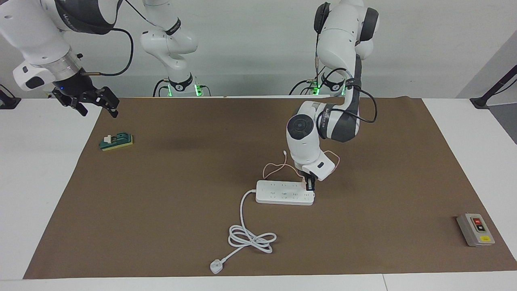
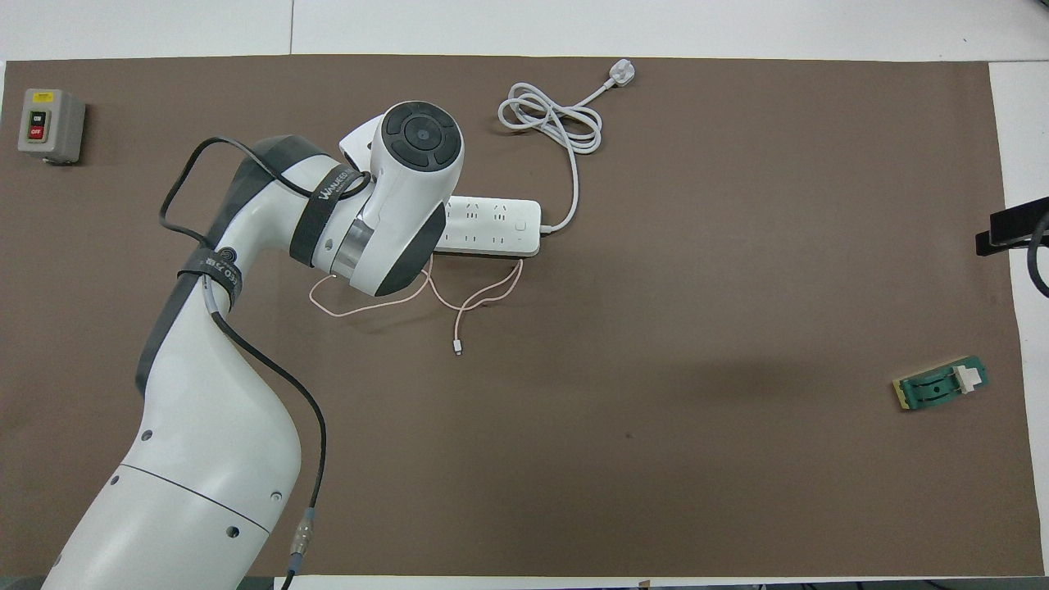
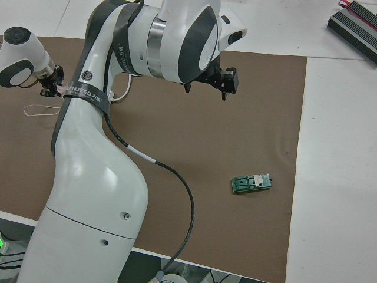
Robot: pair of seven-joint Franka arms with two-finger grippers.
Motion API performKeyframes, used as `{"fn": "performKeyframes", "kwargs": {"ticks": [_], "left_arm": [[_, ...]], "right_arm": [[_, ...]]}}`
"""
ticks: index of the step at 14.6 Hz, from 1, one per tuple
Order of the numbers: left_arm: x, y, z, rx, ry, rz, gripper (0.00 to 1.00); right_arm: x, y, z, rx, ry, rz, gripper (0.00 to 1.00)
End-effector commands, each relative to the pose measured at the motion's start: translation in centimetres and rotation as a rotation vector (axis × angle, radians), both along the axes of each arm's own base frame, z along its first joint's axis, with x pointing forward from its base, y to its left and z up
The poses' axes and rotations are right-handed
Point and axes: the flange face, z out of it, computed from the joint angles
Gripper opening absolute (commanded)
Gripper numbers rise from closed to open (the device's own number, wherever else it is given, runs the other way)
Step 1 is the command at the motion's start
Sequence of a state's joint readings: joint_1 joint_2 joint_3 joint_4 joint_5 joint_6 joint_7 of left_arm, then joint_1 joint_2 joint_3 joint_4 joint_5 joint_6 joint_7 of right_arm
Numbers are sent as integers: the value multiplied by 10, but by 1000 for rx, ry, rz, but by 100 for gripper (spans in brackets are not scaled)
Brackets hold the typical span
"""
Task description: Plug charger into power strip
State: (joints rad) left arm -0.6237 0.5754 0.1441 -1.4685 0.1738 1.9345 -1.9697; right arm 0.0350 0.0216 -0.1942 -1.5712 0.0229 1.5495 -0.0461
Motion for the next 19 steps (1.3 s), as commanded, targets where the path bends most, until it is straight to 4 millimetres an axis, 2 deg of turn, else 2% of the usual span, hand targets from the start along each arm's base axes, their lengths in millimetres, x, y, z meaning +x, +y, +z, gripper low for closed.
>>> {"fn": "performKeyframes", "kwargs": {"ticks": [1, 8, 13, 16, 17, 18, 19], "left_arm": [[0, 4, -27, -11, -20, -5, 0], [-5, -3, -61, -10, -18, -25, 0], [-5, -4, -54, 2, -5, -29, 0], [3, 1, -27, -8, -20, -34, 0], [5, 2, -18, -8, -20, -38, 11], [6, 3, -7, -12, -20, -49, 38], [7, 7, -2, -14, -19, -48, 58]], "right_arm": [[-7, 1, 3, 13, 6, -19, 100], [-7, 1, 3, 13, 6, -19, 100], [-7, 2, 3, 13, 8, -17, 100], [-7, 1, 3, 13, 8, -19, 100], [-7, 1, 3, 13, 8, -19, 100], [-7, 1, 3, 13, 8, -19, 100], [-7, 1, 3, 13, 8, -19, 100]]}}
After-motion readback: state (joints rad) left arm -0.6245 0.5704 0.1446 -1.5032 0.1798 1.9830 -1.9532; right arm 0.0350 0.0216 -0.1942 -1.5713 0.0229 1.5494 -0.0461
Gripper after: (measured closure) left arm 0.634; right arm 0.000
